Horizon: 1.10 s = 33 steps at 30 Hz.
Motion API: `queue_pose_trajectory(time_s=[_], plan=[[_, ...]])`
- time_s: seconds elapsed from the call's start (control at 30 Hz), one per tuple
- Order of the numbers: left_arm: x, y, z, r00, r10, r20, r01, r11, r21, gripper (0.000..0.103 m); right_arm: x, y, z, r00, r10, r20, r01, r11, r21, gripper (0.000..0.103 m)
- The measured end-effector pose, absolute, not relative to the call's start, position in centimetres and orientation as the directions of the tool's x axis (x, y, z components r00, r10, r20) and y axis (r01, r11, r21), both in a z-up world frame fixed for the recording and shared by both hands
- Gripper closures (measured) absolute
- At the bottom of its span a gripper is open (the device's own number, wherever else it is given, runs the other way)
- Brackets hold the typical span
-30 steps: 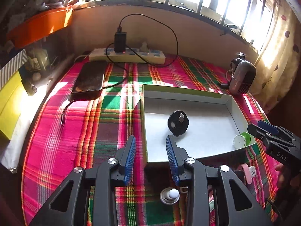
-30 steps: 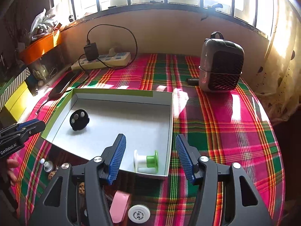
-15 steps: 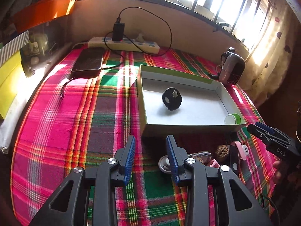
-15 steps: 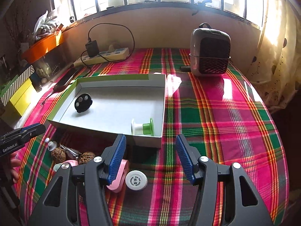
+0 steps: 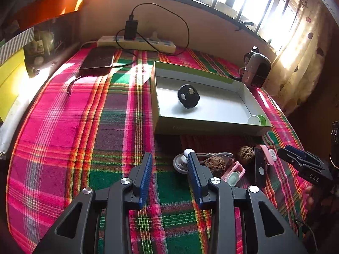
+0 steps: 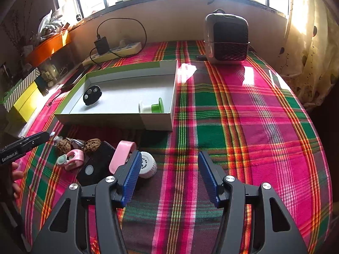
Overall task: Organize objects
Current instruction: 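Withdraw the right gripper from the box while left grasps the white knob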
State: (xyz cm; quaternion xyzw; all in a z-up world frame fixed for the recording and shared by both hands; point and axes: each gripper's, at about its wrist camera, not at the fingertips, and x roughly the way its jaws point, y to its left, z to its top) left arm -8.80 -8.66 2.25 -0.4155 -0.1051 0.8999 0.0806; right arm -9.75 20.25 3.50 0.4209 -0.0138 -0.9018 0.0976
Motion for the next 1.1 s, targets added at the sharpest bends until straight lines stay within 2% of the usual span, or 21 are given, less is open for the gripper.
queue_pose_trajectory(time_s=[0.3,0.8,0.93,1.1], plan=[[-8.3,-8.2,1.5,-0.625,0.247,-0.741,-0.066,-0.962,-0.265,0.071,-9.4,18.7,2.6,-0.606,-0.212,-0.767,0.213,-0.972,0.101,0.047],[-9.3,-7.1,0.8,-0.600,0.250,-0.760,-0.084,-0.964,-0.251,0.070,-10.5,17.5,1.2,-0.592,-0.127,-0.796,0.226,-0.974,-0.012,0.046],[-9.7,-6.8,0.8,-0.602,0.243,-0.761,-0.089,-0.967,-0.238,0.070,-10.9,17.8,1.2,-0.595,-0.119,-0.795,0.216,-0.976,-0.015,0.041],[-10.4,-6.5,0.8,-0.603,0.224,-0.766,-0.088,-0.973,-0.215,0.070,-11.2,18.0,1.1,-0.602,-0.112,-0.791,0.207,-0.978,-0.019,0.040]])
